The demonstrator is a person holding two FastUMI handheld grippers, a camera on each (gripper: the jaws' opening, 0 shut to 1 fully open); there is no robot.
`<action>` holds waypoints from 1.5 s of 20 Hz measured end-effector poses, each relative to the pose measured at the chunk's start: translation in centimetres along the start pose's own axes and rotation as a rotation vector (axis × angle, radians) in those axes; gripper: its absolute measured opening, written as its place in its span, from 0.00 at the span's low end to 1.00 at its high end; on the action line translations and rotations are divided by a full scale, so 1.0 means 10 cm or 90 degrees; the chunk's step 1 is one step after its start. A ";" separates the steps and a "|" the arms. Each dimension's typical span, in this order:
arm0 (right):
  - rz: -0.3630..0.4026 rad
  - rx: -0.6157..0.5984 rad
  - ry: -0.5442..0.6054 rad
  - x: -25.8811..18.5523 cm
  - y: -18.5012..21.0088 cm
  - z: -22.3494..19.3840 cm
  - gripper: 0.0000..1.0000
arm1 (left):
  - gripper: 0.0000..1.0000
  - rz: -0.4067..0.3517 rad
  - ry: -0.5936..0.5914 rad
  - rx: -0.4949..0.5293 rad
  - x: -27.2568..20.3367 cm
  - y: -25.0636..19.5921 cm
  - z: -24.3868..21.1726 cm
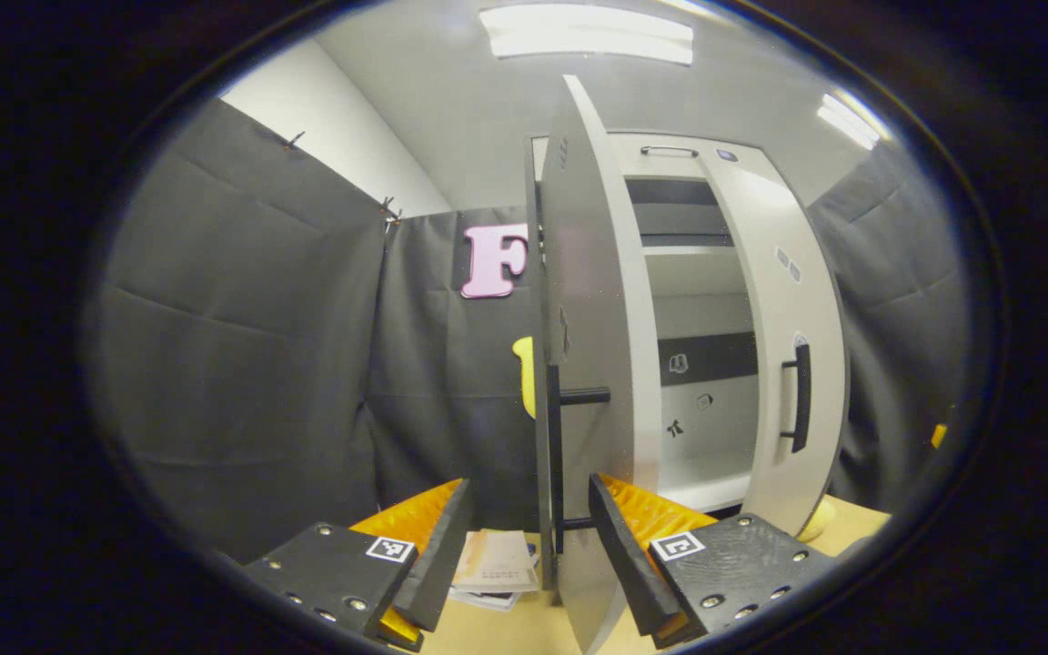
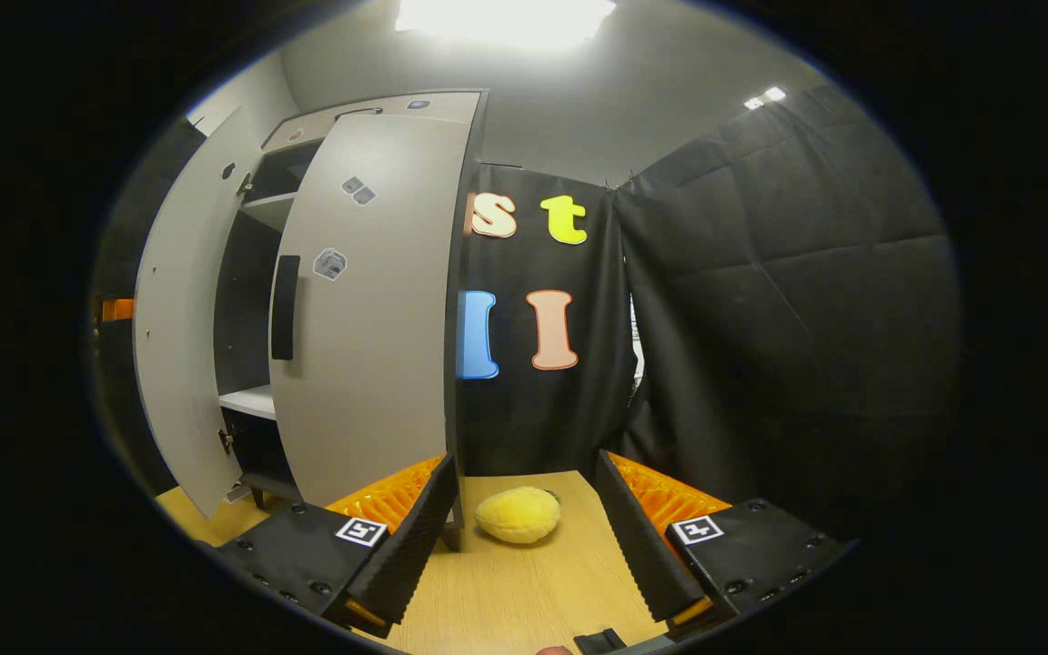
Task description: Grasp the bottle in the cabinet with the left hand and place it on the coaster, then close the right door with the right hand and the left door with the left hand.
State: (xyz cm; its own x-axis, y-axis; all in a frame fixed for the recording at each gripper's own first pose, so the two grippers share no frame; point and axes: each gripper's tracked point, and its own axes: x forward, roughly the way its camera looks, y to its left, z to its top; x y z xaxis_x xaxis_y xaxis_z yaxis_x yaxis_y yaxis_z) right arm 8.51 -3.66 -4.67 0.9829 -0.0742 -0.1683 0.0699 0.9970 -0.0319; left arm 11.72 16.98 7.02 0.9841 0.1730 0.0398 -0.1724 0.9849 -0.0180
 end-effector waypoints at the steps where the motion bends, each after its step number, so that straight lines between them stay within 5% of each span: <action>1: -0.004 0.000 -0.001 0.01 -0.03 0.00 0.98 | 0.86 -0.005 0.000 -0.005 0.00 -0.04 -0.01; 2: -0.008 0.002 -0.002 0.01 -0.07 0.01 0.94 | 0.79 -0.010 0.000 -0.008 0.00 -0.08 -0.02; 8: -0.013 0.002 -0.004 0.00 -0.10 0.03 0.98 | 0.78 -0.043 -0.004 -0.008 0.07 -0.43 -0.05; 13: -0.022 -0.025 -0.013 -0.05 -0.15 0.08 0.98 | 0.78 -0.052 -0.007 -0.013 0.31 -0.68 -0.09; 14: -0.025 -0.027 -0.011 -0.05 -0.17 0.08 0.94 | 0.85 -0.055 -0.005 -0.019 0.37 -0.72 -0.11; 19: -0.041 -0.024 0.000 -0.14 -0.25 0.02 0.94 | 0.86 -0.117 0.002 -0.026 0.55 -1.20 -0.13; 23: -0.052 -0.026 0.001 -0.21 -0.31 0.02 0.98 | 0.72 -0.147 0.020 -0.001 0.69 -1.59 -0.33; 24: -0.054 -0.029 0.000 -0.22 -0.33 0.02 0.94 | 0.72 -0.150 0.026 0.000 0.69 -1.64 -0.37; 25: -0.055 -0.031 0.000 -0.24 -0.34 0.03 0.94 | 0.86 -0.146 0.027 0.006 0.68 -1.65 -0.39; 28: -0.046 -0.028 -0.001 -0.28 -0.34 0.05 0.98 | 0.86 -0.149 0.022 0.013 0.58 -1.69 -0.37; 29: -0.040 -0.025 -0.001 -0.28 -0.33 0.07 0.98 | 0.79 -0.147 0.020 0.014 0.51 -1.68 -0.35; 30: -0.033 -0.023 -0.004 -0.28 -0.32 0.10 0.98 | 0.85 -0.142 0.017 0.016 0.44 -1.66 -0.31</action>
State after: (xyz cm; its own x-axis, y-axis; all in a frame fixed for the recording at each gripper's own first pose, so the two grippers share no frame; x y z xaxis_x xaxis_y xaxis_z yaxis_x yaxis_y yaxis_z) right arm 5.68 -6.62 -3.13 0.9793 -0.1253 -0.1589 0.1145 0.9906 -0.0753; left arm 19.03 1.32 4.38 0.9987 -0.0498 0.0138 0.0496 0.9987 0.0129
